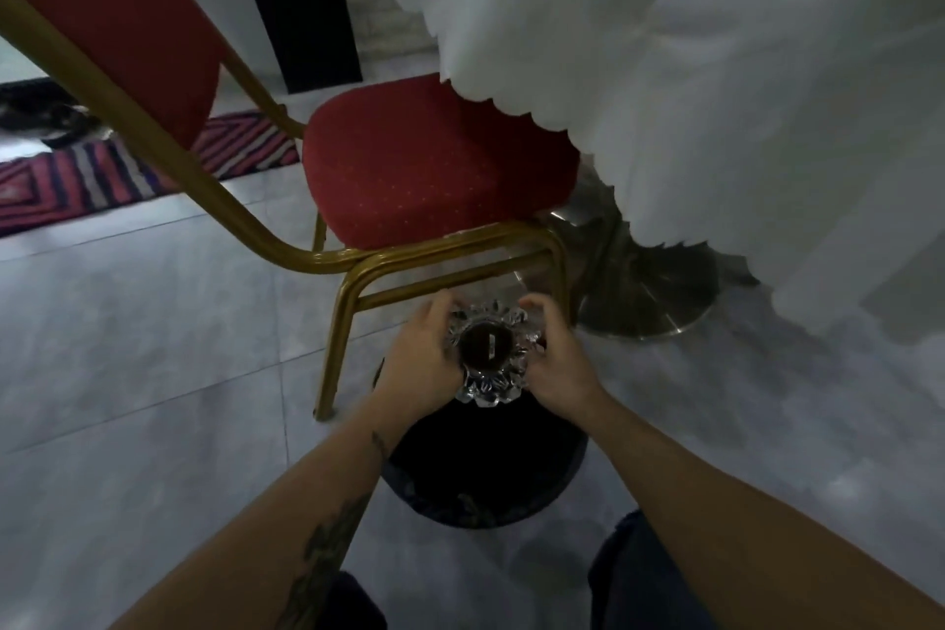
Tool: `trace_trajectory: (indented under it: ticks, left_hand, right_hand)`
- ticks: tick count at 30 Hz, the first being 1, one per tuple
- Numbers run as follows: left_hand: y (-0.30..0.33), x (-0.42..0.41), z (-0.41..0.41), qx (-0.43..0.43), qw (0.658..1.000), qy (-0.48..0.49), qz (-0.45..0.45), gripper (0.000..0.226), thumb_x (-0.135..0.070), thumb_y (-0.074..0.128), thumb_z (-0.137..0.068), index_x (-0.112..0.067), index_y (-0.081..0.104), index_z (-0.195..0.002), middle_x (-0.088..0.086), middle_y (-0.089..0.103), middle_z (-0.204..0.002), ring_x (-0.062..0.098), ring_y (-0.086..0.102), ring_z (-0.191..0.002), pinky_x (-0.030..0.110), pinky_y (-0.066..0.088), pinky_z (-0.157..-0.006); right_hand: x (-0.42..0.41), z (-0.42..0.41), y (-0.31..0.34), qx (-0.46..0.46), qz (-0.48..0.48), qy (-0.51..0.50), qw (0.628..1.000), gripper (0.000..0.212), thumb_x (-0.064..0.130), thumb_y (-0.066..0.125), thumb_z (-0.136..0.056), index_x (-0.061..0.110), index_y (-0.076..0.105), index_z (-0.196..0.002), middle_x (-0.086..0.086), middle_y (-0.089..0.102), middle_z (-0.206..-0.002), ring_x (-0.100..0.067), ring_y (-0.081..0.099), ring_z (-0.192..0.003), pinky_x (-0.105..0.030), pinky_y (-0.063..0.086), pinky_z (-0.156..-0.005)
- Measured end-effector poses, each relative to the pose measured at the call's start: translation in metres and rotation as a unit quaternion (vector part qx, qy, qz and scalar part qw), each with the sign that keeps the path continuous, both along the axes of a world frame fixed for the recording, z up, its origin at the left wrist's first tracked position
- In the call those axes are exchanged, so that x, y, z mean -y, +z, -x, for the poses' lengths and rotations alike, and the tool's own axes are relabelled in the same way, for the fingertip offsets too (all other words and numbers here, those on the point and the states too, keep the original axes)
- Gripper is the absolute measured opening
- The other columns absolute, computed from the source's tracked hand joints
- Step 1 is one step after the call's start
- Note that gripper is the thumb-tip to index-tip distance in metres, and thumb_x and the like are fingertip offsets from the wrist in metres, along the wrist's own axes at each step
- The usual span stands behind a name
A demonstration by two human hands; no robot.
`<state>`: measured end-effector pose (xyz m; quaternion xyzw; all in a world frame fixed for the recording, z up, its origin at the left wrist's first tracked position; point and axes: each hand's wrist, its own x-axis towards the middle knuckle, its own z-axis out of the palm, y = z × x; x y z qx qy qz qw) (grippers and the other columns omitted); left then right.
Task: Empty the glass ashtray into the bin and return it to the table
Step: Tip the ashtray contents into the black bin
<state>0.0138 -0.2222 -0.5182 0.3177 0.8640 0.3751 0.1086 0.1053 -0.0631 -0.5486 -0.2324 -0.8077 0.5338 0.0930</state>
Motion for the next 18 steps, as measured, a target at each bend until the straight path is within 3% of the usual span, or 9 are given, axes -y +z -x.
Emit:
trace_trajectory:
  ticks: [3, 6, 11, 14, 18]
  left_hand:
    - [0.005, 0.002, -0.011, -0.060, 0.998, -0.028, 0.002, 0.053, 0.000, 0.059, -0.076, -0.026, 0.046, -0.120, 0.002, 0.054, -0.121, 0.021, 0.057, -0.099, 0.035, 0.048, -0.074]
    - [0.011, 0.004, -0.014, -0.076, 0.996, -0.030, -0.016, 0.051, -0.006, 0.062, -0.077, -0.027, 0.045, -0.120, 0.000, 0.054, -0.120, 0.020, 0.058, -0.099, 0.038, 0.052, -0.079]
    - [0.006, 0.006, -0.010, -0.109, 0.993, -0.012, -0.036, 0.060, 0.008, 0.057, -0.074, -0.022, 0.050, -0.125, 0.003, 0.053, -0.124, 0.018, 0.055, -0.104, 0.033, 0.050, -0.084]
    - [0.003, 0.013, -0.014, -0.130, 0.991, -0.026, -0.032, 0.065, 0.008, 0.055, -0.073, -0.022, 0.050, -0.131, 0.003, 0.050, -0.123, 0.018, 0.053, -0.106, 0.027, 0.045, -0.084]
    - [-0.001, 0.021, -0.017, -0.138, 0.989, -0.047, -0.037, 0.060, -0.007, 0.046, -0.078, -0.022, 0.048, -0.135, 0.004, 0.049, -0.120, 0.020, 0.051, -0.106, 0.032, 0.050, -0.083]
  right_hand:
    - [0.006, -0.007, 0.007, -0.009, 0.024, -0.040, 0.999, 0.066, -0.013, 0.064, -0.084, 0.031, 0.045, -0.129, 0.010, 0.061, -0.114, 0.008, 0.061, -0.095, 0.001, 0.044, -0.070]
    - [0.008, -0.007, 0.013, -0.014, 0.017, -0.045, 0.999, 0.056, -0.017, 0.058, -0.084, 0.022, 0.052, -0.124, 0.001, 0.065, -0.112, -0.003, 0.064, -0.097, 0.000, 0.045, -0.066]
    - [0.010, -0.005, 0.017, -0.041, -0.021, -0.017, 0.999, 0.046, -0.017, 0.053, -0.085, 0.017, 0.055, -0.116, -0.002, 0.066, -0.108, 0.006, 0.058, -0.090, 0.001, 0.041, -0.064]
    - [0.016, -0.010, 0.021, -0.054, -0.058, -0.003, 0.997, 0.050, -0.020, 0.048, -0.078, 0.020, 0.054, -0.108, -0.002, 0.059, -0.108, 0.000, 0.057, -0.091, -0.005, 0.043, -0.068]
    - [0.018, -0.016, 0.018, -0.076, -0.146, 0.014, 0.986, 0.053, -0.018, 0.048, -0.070, 0.024, 0.051, -0.103, 0.004, 0.046, -0.106, -0.010, 0.051, -0.094, -0.017, 0.042, -0.075]
